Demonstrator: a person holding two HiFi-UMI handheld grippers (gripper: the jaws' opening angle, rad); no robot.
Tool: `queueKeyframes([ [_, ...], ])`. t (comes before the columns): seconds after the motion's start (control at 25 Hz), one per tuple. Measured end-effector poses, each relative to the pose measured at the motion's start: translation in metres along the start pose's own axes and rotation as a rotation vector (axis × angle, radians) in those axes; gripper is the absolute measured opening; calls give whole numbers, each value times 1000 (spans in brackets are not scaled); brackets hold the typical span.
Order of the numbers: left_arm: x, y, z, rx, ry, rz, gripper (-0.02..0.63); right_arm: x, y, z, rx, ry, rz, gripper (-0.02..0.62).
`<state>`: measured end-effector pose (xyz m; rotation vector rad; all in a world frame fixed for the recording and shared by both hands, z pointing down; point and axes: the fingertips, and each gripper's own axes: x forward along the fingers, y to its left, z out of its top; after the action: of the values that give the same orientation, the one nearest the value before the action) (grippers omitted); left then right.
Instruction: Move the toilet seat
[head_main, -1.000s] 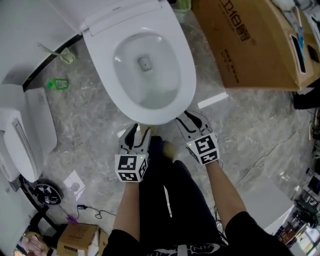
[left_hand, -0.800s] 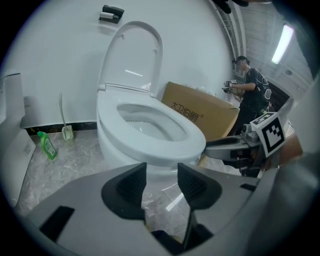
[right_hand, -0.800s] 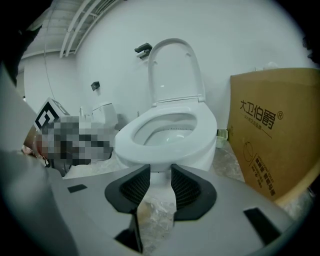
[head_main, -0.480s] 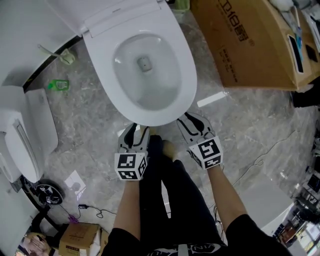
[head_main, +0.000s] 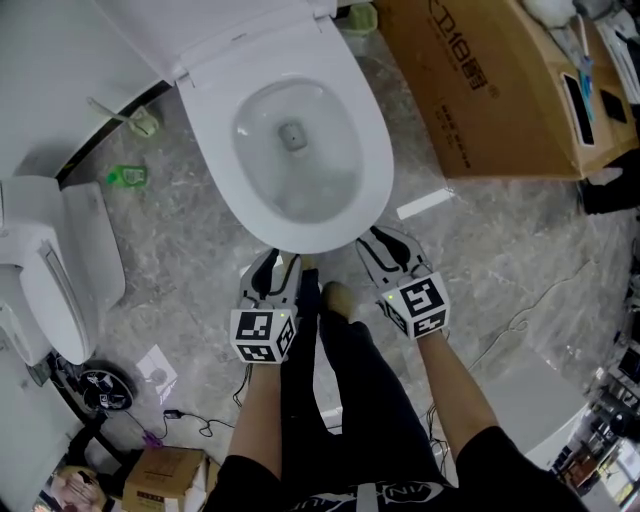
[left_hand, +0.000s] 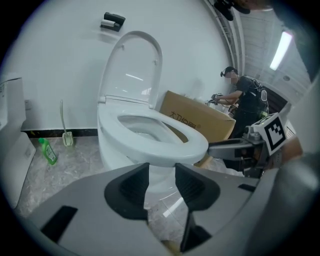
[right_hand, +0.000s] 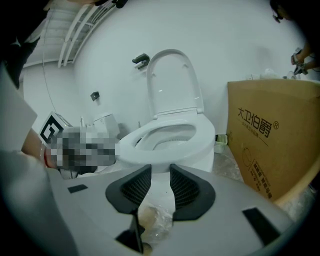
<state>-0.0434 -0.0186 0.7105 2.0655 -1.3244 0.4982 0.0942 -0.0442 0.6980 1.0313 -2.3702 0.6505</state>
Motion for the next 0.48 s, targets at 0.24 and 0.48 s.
queueKeyframes([
  [0.24,-18,-6,27,-32,-43,-18,166,-16,8,30,-4,-27,-3,124],
  [0.48,-35,-11,60,-59,-82,-27,167,-30,13,68,1,-76,-16,123],
])
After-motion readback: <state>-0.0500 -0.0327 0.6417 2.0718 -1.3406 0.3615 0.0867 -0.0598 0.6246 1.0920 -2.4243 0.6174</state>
